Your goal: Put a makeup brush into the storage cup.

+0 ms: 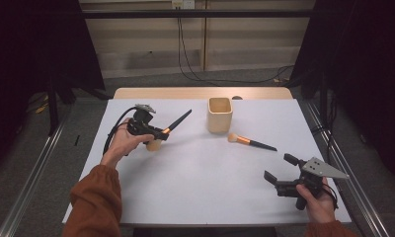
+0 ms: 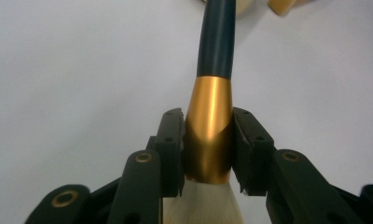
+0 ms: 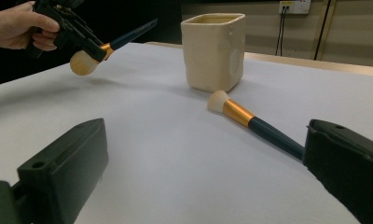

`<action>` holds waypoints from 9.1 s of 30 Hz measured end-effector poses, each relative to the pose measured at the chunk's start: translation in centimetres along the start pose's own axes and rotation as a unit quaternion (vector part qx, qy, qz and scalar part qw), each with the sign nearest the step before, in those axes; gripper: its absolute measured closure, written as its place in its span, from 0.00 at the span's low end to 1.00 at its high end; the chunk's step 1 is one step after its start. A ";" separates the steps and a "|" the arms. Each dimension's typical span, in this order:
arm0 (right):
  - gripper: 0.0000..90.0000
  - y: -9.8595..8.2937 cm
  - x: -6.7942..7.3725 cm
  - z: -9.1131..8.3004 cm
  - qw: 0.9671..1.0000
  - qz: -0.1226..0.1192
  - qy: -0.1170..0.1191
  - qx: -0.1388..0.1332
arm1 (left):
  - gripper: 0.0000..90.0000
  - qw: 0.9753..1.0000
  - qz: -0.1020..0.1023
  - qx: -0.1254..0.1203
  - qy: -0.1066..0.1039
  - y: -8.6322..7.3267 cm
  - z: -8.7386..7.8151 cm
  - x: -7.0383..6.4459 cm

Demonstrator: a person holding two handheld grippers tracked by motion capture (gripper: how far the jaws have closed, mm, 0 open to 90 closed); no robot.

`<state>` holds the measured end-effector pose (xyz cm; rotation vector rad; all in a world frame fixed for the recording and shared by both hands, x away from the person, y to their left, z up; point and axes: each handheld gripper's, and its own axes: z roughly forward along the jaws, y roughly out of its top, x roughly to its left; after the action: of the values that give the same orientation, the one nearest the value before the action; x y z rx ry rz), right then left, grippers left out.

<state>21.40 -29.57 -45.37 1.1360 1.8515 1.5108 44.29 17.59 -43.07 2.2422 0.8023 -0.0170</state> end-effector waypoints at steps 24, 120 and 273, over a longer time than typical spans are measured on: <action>0.00 0.0 0.1 0.2 1.000 -0.002 0.000 -0.002 | 0.74 0.996 0.004 -0.090 0.020 -1.9 -2.8 -2.8; 0.06 7.0 5.2 9.8 0.944 -0.121 0.231 0.204 | 0.74 0.976 0.184 0.071 -0.090 -0.2 0.4 -15.3; 0.84 5.1 3.7 12.8 0.922 -0.123 0.213 0.299 | 0.05 0.996 0.087 -0.027 0.017 -5.0 -0.4 -13.0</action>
<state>31.11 -19.24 -43.47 0.7908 2.7665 1.1306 31.05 13.42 -42.86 2.2591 0.6150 0.1244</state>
